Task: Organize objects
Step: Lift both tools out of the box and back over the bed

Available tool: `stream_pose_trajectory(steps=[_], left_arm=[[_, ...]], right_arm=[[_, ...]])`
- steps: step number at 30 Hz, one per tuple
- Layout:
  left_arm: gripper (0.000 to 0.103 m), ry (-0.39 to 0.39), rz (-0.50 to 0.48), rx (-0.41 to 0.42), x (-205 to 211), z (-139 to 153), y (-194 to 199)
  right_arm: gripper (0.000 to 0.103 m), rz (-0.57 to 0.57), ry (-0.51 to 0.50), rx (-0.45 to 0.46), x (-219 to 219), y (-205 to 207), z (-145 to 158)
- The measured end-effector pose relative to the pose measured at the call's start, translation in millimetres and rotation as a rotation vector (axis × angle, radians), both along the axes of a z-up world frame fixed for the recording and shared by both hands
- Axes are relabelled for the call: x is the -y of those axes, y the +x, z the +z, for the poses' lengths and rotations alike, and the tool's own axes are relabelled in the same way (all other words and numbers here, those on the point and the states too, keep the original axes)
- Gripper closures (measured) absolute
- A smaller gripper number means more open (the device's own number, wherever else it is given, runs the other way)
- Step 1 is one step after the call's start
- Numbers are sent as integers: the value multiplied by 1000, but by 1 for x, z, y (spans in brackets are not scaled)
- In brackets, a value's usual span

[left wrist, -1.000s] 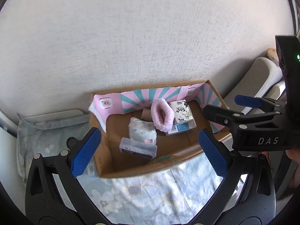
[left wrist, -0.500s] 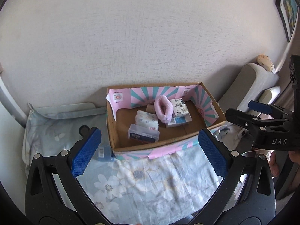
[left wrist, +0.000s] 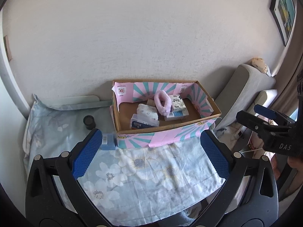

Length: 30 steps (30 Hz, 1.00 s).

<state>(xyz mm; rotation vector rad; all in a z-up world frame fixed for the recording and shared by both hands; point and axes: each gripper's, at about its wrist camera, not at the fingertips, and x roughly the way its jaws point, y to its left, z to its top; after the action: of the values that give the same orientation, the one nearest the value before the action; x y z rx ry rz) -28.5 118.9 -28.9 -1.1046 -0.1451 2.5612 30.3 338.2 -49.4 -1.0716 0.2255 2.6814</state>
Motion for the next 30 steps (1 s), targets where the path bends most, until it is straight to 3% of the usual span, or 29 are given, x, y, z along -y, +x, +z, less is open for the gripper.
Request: stream_pose_trajectory(steps=[19,30], left_arm=[[0,-1,28,-35,64,19,9],[0,6,10,-22,102,15,17]], right_arm=[[0,49,17,-40,62,-6,-3],[0,59,-12,-54,102,-9,-14]])
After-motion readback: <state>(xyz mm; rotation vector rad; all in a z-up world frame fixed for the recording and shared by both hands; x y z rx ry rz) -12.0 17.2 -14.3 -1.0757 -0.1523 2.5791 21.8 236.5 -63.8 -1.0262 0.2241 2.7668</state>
